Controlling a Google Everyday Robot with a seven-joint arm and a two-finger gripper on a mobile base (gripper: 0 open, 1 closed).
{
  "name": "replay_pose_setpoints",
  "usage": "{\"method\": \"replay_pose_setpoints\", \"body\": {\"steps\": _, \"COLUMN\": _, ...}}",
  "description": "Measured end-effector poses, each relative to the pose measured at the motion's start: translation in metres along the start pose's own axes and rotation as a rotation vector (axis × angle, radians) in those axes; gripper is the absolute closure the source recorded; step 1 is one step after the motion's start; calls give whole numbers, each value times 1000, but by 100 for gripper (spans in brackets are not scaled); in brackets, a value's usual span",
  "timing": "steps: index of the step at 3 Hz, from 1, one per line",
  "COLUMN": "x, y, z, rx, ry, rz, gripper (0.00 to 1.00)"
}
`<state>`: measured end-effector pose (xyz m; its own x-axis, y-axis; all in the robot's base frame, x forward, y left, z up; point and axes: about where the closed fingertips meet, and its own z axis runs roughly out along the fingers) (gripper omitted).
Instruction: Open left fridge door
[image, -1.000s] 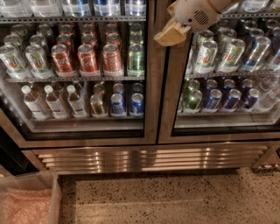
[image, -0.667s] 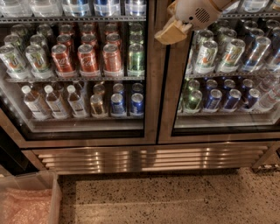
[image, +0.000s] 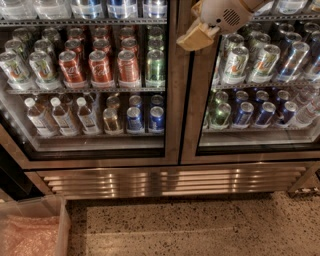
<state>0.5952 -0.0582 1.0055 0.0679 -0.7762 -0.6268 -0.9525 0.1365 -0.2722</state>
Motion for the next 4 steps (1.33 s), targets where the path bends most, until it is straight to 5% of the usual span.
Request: {"method": "replay_pose_setpoints", "body": {"steps": 4, "x": -5, "y": -5, "z": -18, "rx": 2, "ry": -30, "rz": -22, "gripper": 100}}
